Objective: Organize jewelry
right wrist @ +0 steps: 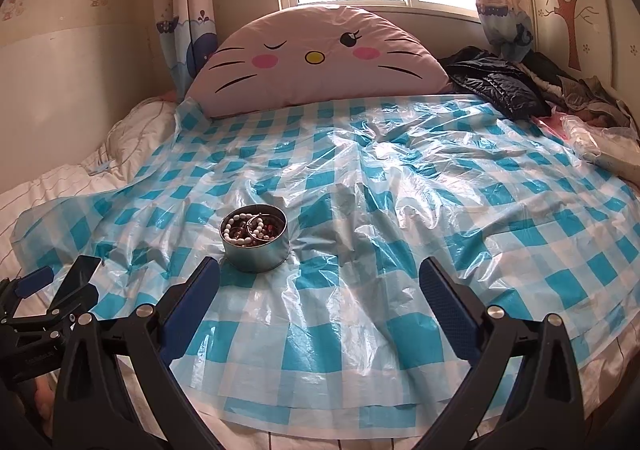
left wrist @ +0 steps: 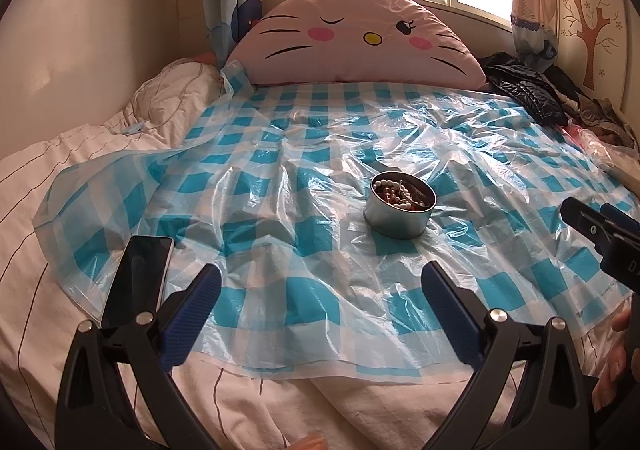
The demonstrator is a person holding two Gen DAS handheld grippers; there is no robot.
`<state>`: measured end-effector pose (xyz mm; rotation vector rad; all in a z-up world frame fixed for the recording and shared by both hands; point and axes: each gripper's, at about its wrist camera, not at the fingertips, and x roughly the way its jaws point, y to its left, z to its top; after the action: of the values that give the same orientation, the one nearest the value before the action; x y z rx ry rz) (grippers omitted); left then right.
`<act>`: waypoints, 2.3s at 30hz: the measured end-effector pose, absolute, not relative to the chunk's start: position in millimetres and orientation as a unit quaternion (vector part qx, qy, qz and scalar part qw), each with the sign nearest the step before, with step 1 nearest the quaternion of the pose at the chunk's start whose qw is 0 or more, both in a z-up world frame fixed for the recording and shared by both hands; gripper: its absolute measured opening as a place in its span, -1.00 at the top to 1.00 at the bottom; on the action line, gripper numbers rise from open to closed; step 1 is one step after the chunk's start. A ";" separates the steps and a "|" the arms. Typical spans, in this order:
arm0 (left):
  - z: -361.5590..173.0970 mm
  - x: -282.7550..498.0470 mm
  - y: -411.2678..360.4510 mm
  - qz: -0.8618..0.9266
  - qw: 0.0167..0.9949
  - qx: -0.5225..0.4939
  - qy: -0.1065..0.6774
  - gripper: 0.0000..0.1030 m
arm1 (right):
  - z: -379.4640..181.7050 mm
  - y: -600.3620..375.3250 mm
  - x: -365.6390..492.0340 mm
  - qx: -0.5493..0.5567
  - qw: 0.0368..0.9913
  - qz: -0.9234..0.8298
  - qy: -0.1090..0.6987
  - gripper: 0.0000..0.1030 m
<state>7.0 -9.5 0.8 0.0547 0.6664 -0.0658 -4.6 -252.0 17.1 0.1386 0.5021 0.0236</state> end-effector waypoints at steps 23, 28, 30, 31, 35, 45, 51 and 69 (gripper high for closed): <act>1.1 11.5 -8.7 -0.026 0.940 0.029 0.339 -0.86 | 17.1 -254.2 -4.0 0.069 0.966 0.012 0.249 -0.86; 1.0 12.5 -6.8 -0.028 0.940 0.027 0.340 -0.86 | 17.1 -254.2 -4.1 0.070 0.966 0.012 0.249 -0.86; 0.8 12.9 -7.3 -0.028 0.939 0.028 0.341 -0.86 | 17.2 -254.1 -4.0 0.070 0.966 0.012 0.249 -0.86; 0.6 12.6 -7.0 -0.028 0.939 0.028 0.342 -0.86 | 17.1 -254.1 -3.9 0.070 0.966 0.012 0.249 -0.86; 0.3 13.0 -7.1 -0.029 0.938 0.028 0.344 -0.86 | 17.1 -254.1 -3.9 0.070 0.966 0.012 0.249 -0.86; -0.3 12.7 -7.9 -0.027 0.938 0.028 0.345 -0.86 | 17.0 -254.4 -3.8 0.071 0.966 0.012 0.249 -0.86; -1.6 14.0 -8.9 -0.034 0.935 0.030 0.351 -0.86 | 16.8 -254.4 -3.6 0.071 0.966 0.012 0.249 -0.86; -3.6 3.6 -19.4 -0.010 0.939 0.059 0.337 -0.86 | 16.1 -256.5 -3.1 0.073 0.966 0.012 0.249 -0.86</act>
<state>3.6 -19.4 -3.6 0.1206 0.6888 -0.0205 -3.1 -256.5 16.1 0.1474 0.5046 0.0246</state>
